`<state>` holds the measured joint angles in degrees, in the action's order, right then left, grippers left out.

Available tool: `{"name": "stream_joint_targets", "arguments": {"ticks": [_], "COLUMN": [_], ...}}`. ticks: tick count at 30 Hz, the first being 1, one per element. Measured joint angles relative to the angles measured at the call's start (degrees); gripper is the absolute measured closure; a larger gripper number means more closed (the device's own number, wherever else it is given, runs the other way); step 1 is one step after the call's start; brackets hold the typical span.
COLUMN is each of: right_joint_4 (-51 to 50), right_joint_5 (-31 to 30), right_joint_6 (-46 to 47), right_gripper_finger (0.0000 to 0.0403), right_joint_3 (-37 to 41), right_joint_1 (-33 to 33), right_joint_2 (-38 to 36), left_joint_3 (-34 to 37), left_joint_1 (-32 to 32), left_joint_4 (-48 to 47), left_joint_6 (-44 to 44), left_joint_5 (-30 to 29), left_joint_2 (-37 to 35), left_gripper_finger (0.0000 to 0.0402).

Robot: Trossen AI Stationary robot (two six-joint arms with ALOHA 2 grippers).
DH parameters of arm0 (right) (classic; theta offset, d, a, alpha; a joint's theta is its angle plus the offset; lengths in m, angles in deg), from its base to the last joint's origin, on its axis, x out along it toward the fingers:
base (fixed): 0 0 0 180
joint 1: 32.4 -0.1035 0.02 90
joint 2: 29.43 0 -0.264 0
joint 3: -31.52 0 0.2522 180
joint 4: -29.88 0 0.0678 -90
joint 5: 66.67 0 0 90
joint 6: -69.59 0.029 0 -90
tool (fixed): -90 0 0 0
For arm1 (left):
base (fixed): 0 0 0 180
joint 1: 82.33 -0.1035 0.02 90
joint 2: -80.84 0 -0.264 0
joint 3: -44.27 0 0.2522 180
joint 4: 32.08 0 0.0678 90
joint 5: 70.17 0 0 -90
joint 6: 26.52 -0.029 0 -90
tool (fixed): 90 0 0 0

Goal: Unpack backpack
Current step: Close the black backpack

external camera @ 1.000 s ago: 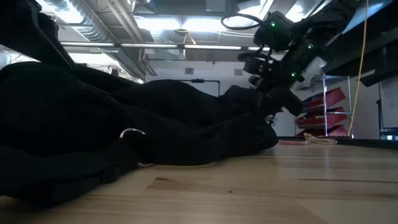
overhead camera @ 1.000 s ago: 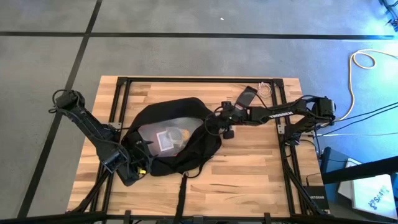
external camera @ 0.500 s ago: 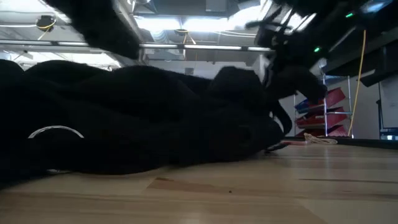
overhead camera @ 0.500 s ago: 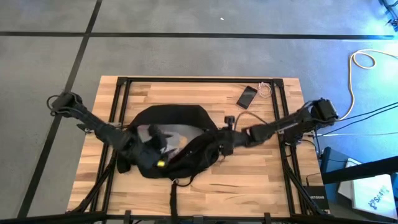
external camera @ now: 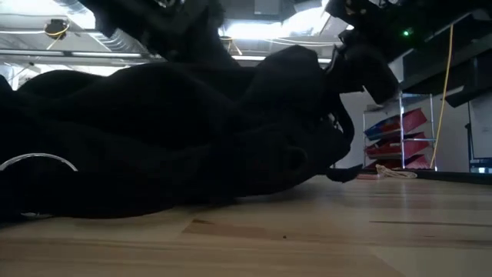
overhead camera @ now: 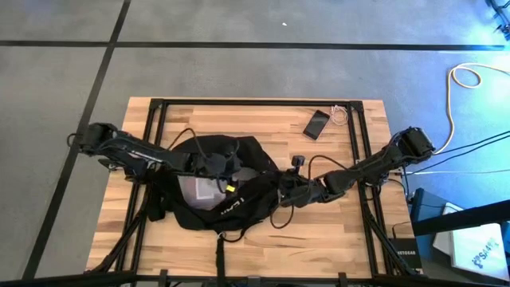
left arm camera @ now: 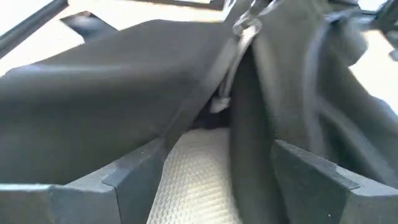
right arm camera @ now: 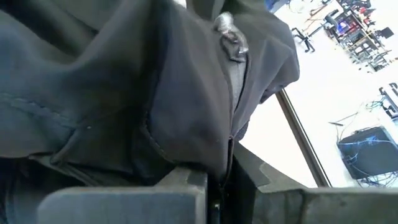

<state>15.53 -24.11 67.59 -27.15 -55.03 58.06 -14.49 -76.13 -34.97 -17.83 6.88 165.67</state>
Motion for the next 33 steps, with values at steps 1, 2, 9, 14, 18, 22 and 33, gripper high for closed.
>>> {"name": "stream_joint_targets", "arguments": {"ticks": [1, 2, 9, 14, 18, 22, 33], "right_joint_4": [0.4, 0.7, 0.9, 1.2, 2.8, 4.0, 3.8], "right_joint_5": [0.0, 0.0, 1.1, 1.6, 1.9, 2.0, 2.0], "right_joint_6": [-0.1, -0.3, 0.3, 0.3, 0.2, -0.2, 0.1], "right_gripper_finger": [0.0390, 0.0390, 0.0390, 0.0390, 0.0389, 0.0389, 0.0389], "right_joint_3": [0.0, 0.0, 0.0, 0.0, 0.0, 0.0, 0.0], "right_joint_1": [0.1, 0.1, 0.2, 0.2, 0.1, 0.1, 0.1], "right_joint_2": [0.0, 0.0, 0.0, 0.0, 0.0, 0.0, 0.0], "left_joint_3": [0.0, 0.0, 0.0, 0.0, 0.1, 0.1, -4.0], "left_joint_1": [-0.5, -0.9, -4.2, -5.2, -2.9, 1.2, 2.7], "left_joint_4": [0.1, 0.2, 0.1, 4.0, 10.4, 18.7, 22.6], "left_joint_6": [-0.1, -0.2, -6.3, -10.4, -12.6, -18.8, -19.6], "left_joint_5": [0.3, 0.3, -0.8, 0.5, 6.1, 4.4, -1.1], "left_joint_2": [0.8, 1.4, 2.6, 3.2, 5.0, 8.6, 15.4], "left_gripper_finger": [0.0123, 0.0123, 0.0123, 0.0123, 0.0123, 0.0127, 0.0219]}}
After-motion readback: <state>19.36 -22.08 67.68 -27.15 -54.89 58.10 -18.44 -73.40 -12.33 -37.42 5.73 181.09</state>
